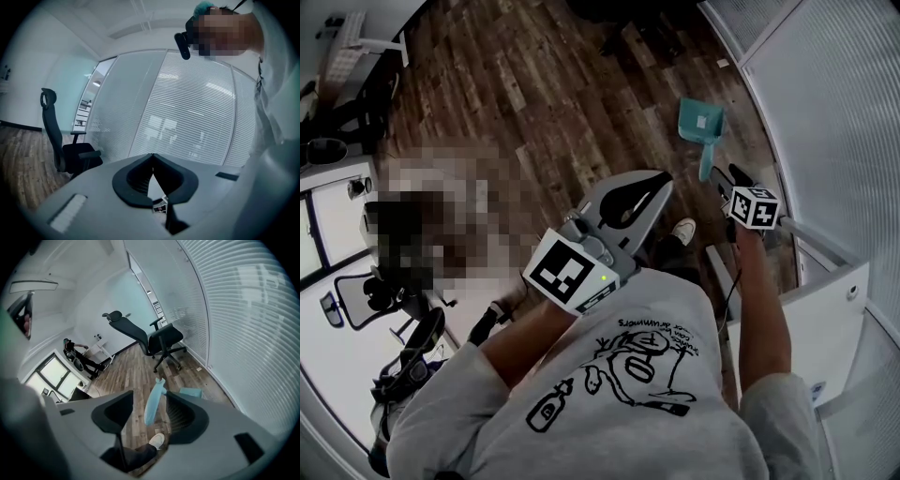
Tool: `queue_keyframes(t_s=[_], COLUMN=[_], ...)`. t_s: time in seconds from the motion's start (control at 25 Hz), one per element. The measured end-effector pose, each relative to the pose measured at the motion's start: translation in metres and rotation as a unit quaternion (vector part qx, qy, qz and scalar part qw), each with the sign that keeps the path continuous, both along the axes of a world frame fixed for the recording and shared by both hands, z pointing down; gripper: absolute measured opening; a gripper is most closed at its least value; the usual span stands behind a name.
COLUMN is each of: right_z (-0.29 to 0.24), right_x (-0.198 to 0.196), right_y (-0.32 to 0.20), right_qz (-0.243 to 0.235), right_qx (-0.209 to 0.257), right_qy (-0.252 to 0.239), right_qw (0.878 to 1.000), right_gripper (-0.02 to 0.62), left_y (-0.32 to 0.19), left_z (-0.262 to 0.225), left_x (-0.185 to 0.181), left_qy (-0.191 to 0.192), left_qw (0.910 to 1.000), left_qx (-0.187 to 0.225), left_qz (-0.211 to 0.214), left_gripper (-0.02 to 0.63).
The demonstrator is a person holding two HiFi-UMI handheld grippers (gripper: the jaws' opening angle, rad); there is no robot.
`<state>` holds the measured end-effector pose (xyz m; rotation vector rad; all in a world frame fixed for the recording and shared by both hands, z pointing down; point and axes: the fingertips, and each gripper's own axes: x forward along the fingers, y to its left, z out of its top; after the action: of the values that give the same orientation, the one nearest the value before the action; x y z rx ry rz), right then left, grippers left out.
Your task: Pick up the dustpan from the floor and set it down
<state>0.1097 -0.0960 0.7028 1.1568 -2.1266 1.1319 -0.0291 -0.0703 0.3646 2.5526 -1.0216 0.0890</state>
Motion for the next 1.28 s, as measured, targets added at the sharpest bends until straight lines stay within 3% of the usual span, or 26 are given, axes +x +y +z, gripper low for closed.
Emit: queue_keyframes(t_s=[0.4, 1.28], right_z=[0.051, 0.098], right_x=[-0.008, -0.034], right_y=[-0.005, -0.01], right_qz=[0.031, 0.021], right_qx=[-0.06, -0.095], right_qy=[-0.049, -0.092], right_qw=[0.996, 0.991], right_gripper=[0.21, 0.217], left_y=[0.004, 0.013], left_z=[0.016, 0.043], left_x=[-0.008, -0.012], left_qy=[-0.009, -0.028], left_qw=[0.9998, 0.9982], left_qx=[-0.016, -0.05], left_qz=[-0.005, -0.017], left_gripper=[0.002, 0.002])
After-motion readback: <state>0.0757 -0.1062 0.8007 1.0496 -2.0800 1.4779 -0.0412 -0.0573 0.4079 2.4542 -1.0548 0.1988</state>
